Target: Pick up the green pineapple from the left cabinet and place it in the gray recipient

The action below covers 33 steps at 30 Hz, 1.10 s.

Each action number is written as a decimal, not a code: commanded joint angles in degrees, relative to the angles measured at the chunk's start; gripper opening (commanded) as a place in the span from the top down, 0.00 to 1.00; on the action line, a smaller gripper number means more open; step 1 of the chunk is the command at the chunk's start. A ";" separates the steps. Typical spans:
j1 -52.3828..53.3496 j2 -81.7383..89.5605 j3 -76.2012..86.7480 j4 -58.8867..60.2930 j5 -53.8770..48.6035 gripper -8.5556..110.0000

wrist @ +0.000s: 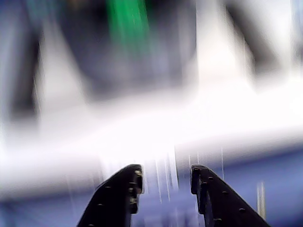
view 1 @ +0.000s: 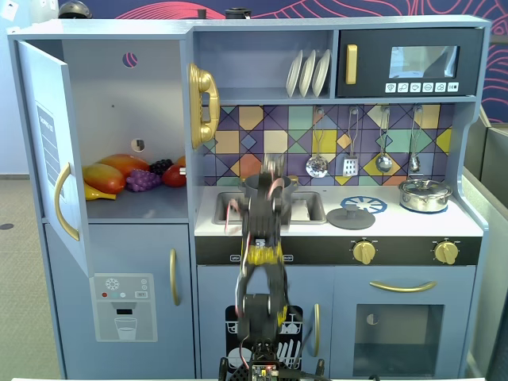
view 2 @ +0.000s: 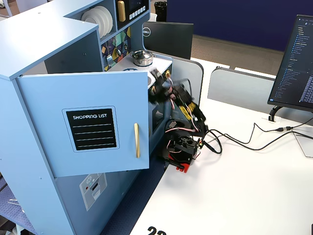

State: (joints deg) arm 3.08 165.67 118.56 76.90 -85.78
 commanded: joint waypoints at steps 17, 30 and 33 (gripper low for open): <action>-7.12 -8.17 53.44 -29.79 3.60 0.93; -3.60 16.44 53.44 10.46 0.62 0.93; -3.60 16.44 53.44 10.72 -0.79 0.91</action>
State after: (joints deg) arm -1.67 181.93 171.12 77.34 -85.78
